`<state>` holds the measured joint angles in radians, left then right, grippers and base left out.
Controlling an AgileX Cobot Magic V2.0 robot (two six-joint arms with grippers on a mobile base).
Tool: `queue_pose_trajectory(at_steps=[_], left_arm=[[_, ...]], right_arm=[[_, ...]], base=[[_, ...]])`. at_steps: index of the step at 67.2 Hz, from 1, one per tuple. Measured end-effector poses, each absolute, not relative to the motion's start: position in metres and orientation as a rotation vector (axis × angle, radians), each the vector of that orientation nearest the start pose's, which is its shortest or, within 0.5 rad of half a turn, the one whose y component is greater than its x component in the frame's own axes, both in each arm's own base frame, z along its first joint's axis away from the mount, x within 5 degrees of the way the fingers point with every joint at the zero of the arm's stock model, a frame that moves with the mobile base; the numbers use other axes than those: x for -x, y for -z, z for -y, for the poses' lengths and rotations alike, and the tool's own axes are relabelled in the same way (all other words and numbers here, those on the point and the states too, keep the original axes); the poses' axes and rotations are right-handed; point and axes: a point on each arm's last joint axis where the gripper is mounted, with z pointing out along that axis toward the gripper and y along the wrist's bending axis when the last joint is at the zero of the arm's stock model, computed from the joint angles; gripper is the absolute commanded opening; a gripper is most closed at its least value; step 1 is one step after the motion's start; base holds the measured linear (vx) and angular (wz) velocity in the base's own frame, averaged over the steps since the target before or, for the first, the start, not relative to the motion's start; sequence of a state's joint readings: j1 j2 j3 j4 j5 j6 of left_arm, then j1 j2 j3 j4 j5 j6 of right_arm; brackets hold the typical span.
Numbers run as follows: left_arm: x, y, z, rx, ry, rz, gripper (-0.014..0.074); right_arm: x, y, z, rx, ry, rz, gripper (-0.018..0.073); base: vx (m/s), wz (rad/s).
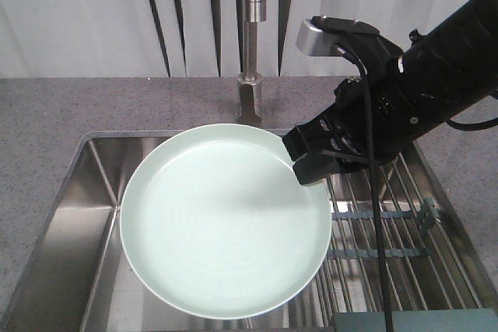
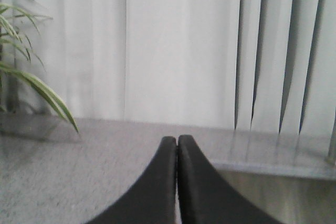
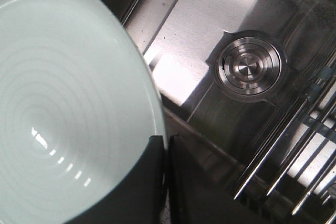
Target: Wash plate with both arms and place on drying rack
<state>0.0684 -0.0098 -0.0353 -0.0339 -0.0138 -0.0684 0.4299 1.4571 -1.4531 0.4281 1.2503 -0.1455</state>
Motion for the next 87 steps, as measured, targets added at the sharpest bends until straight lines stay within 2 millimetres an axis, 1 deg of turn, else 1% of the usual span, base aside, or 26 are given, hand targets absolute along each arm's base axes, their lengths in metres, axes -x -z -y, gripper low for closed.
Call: queue_pose_trajectory(at_steps=[4,5,11,12,18,19,26,31,35,41,49,54,61,76,84,87], left_arm=[[-0.049,-0.245,-0.003,0.134,0.048,-1.368,-0.0007],[-0.047,-0.252,-0.003,0.134,0.051,-1.347,-0.0007],[-0.038,-0.283,-0.003,0.13,0.057,-1.285,-0.0007],[-0.037,-0.291,-0.002,0.129,0.057,-1.272,-0.0007],[-0.037,-0.317,-0.002,0.128,0.057,-1.298,-0.0007],[-0.037,-0.324,-0.002,0.128,0.057,-1.303,-0.0007],[-0.046,-0.351,-0.003,0.133,0.057,-1.386,-0.0007],[-0.056,-0.365,-0.003,0.138,0.057,-1.463,-0.0007],[-0.068,-0.375,-0.004,0.143,0.056,-1.538,-0.0007],[-0.087,-0.378,-0.005,0.152,0.056,-1.652,-0.0007],[-0.117,-0.364,-0.007,0.167,0.054,-1.83,-0.0007],[-0.131,-0.354,-0.008,0.174,0.053,-1.92,-0.0007],[-0.148,-0.341,-0.009,0.183,0.052,-2.012,-0.0007],[-0.177,-0.319,-0.011,0.197,0.05,-2.147,0.0001],[-0.19,-0.307,-0.012,0.176,0.035,-2.21,0.0056],[-0.195,-0.304,-0.012,0.166,0.029,-2.229,0.0103]], right_arm=[[-0.248,-0.375,-0.153,0.706,-0.674,-2.637,-0.0004],[-0.248,-0.375,-0.153,0.706,-0.674,-2.637,-0.0004],[-0.248,-0.375,-0.153,0.706,-0.674,-2.637,-0.0004],[-0.248,-0.375,-0.153,0.706,-0.674,-2.637,-0.0004],[-0.248,-0.375,-0.153,0.706,-0.674,-2.637,-0.0004],[-0.248,-0.375,-0.153,0.706,-0.674,-2.637,-0.0004],[-0.248,-0.375,-0.153,0.706,-0.674,-2.637,-0.0004],[-0.248,-0.375,-0.153,0.706,-0.674,-2.637,-0.0004],[-0.248,-0.375,-0.153,0.706,-0.674,-2.637,-0.0004],[-0.248,-0.375,-0.153,0.706,-0.674,-2.637,-0.0004],[-0.248,-0.375,-0.153,0.706,-0.674,-2.637,-0.0004],[-0.248,-0.375,-0.153,0.706,-0.674,-2.637,-0.0004],[-0.248,-0.375,-0.153,0.706,-0.674,-2.637,-0.0004],[-0.248,-0.375,-0.153,0.706,-0.674,-2.637,-0.0004],[-0.248,-0.375,-0.153,0.706,-0.674,-2.637,-0.0004],[-0.248,-0.375,-0.153,0.706,-0.674,-2.637,-0.0004]], base=[[0.0,0.0],[0.0,0.0],[0.0,0.0],[0.0,0.0],[0.0,0.0],[0.0,0.0],[0.0,0.0],[0.0,0.0],[0.0,0.0],[0.0,0.0],[0.0,0.0],[0.0,0.0],[0.0,0.0],[0.0,0.0],[0.0,0.0],[0.0,0.0]])
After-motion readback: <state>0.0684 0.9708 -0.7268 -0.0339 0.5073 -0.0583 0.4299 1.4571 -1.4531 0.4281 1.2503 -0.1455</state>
